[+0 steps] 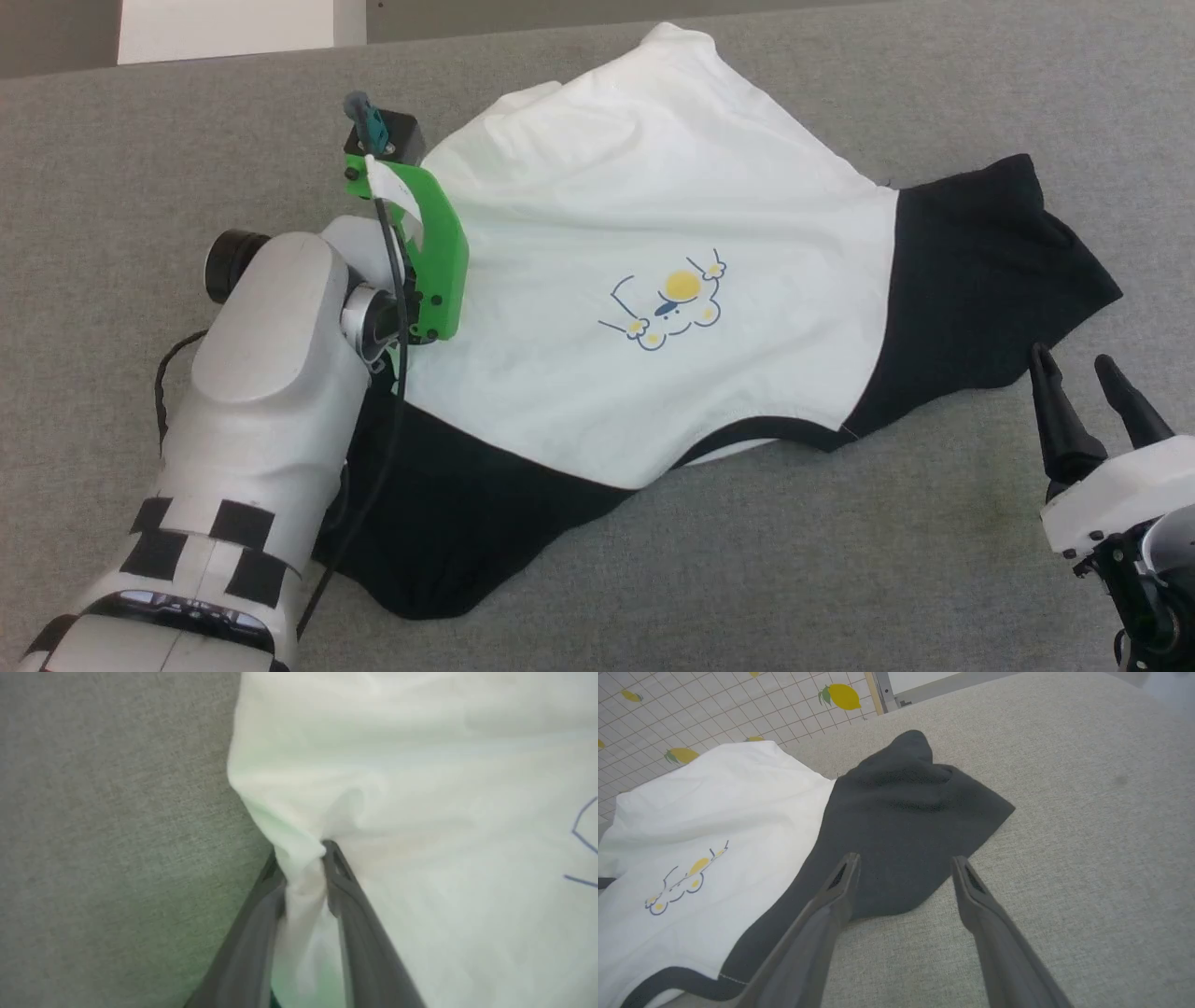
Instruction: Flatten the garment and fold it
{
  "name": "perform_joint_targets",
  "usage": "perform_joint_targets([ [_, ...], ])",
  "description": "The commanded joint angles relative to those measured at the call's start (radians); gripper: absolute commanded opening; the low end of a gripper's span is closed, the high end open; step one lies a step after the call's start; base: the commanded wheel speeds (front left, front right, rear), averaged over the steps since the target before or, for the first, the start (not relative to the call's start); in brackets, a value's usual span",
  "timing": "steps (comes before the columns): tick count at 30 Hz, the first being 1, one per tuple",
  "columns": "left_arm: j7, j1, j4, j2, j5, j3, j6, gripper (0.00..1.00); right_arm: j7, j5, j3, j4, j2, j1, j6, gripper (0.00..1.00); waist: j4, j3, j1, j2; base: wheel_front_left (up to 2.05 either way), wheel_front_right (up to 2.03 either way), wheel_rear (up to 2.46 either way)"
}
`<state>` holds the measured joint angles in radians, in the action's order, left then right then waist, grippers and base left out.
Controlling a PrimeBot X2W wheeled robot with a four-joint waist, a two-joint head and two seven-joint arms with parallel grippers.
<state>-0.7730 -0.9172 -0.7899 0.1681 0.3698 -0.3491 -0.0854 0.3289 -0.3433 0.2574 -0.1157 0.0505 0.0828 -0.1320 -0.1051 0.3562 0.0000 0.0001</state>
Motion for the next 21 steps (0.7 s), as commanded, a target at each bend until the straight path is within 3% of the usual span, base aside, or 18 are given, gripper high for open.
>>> perform_joint_targets([
  [1,0.007,0.021,-0.03,0.008,0.006,-0.006,0.011,0.0,-0.007,-0.001,0.0,0.0,0.0,0.015,0.001,1.0,0.004,0.004,0.0,-0.0001,0.0,0.0,0.0],
  [10,0.188,-0.088,-0.017,0.098,-0.067,0.015,0.116,0.0,0.006,0.017,-0.009,-0.005,0.0,0.021,0.001,1.0,0.008,0.025,0.0,-0.0001,0.0,0.0,0.0],
  [16,0.23,-0.139,-0.044,0.11,-0.052,0.034,0.119,0.0,0.013,0.023,-0.016,-0.014,0.0,0.027,0.001,1.0,0.004,0.036,0.0,-0.0001,0.0,0.0,0.0],
  [17,0.231,-0.139,-0.052,0.104,-0.044,0.037,0.118,0.12,0.015,0.024,-0.015,-0.015,0.0,0.025,0.001,1.0,0.006,0.035,0.0,-0.0001,0.0,0.0,0.0],
  [18,0.235,-0.138,-0.057,0.099,-0.04,0.037,0.116,0.4,0.016,0.025,-0.013,-0.015,0.0,0.024,0.001,1.0,0.009,0.033,0.0,-0.0001,0.0,0.0,0.0],
  [19,0.249,-0.137,-0.061,0.092,-0.035,0.038,0.114,1.0,0.019,0.027,-0.011,-0.015,0.0,0.022,0.001,1.0,0.015,0.029,0.0,-0.0001,0.0,0.0,0.0],
  [21,0.269,-0.13,-0.071,0.077,-0.02,0.043,0.108,1.0,0.023,0.031,-0.007,-0.014,0.0,0.021,0.001,1.0,0.029,0.017,0.0,-0.0001,0.0,0.0,0.0],
])
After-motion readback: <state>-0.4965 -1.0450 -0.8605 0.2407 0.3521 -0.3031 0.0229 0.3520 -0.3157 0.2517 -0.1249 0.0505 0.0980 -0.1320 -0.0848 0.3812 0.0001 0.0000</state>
